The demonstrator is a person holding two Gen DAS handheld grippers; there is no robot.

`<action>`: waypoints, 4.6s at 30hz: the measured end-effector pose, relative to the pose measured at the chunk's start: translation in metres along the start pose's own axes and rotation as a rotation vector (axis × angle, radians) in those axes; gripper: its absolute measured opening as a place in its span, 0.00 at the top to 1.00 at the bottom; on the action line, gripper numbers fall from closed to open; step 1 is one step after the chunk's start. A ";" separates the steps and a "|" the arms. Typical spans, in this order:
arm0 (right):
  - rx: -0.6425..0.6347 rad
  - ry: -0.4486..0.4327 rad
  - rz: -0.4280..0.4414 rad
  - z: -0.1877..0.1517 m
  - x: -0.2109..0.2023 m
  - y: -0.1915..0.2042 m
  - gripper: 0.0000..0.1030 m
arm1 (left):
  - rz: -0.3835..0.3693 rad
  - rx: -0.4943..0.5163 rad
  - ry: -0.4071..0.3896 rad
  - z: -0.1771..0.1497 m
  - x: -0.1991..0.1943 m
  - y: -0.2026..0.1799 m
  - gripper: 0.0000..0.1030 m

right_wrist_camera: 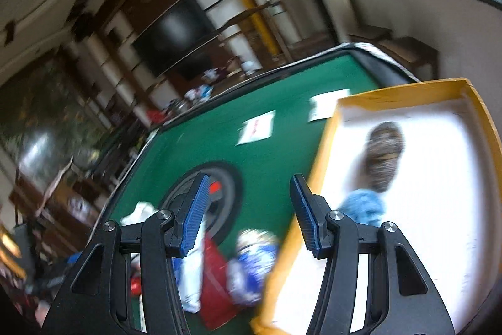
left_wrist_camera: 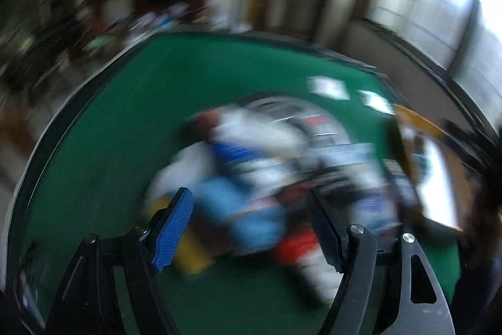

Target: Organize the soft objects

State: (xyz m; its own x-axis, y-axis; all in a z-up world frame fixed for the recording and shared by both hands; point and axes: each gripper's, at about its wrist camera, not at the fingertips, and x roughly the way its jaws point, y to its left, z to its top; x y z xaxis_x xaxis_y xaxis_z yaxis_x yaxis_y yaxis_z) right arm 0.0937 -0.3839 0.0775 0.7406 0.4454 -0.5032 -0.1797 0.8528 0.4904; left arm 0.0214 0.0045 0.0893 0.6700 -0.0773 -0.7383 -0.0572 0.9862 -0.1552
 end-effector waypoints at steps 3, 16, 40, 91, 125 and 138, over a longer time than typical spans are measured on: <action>-0.079 0.025 0.030 -0.013 0.006 0.023 0.48 | 0.053 -0.156 0.068 -0.010 0.018 0.049 0.28; -0.239 0.122 0.155 -0.050 0.023 0.077 0.48 | 0.116 -0.200 0.168 -0.030 0.068 0.059 0.28; -0.568 0.465 0.066 -0.177 0.072 0.150 0.30 | 0.120 -0.040 0.205 -0.071 0.036 0.048 0.34; 0.168 0.054 -0.326 -0.015 -0.025 -0.077 0.49 | -0.357 0.385 0.112 -0.034 0.069 -0.263 0.57; 0.253 0.211 -0.445 -0.028 0.002 -0.110 0.46 | -0.312 0.550 0.087 -0.057 0.114 -0.318 0.49; 0.228 0.213 -0.432 -0.042 -0.011 -0.101 0.46 | -0.289 0.577 0.115 -0.071 0.105 -0.318 0.48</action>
State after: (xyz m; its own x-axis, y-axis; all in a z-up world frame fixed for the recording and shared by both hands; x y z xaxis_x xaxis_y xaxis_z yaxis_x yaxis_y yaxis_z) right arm 0.0769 -0.4634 0.0036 0.5636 0.1324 -0.8154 0.2757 0.9003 0.3368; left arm 0.0571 -0.3273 0.0143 0.5133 -0.3341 -0.7905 0.5411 0.8410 -0.0041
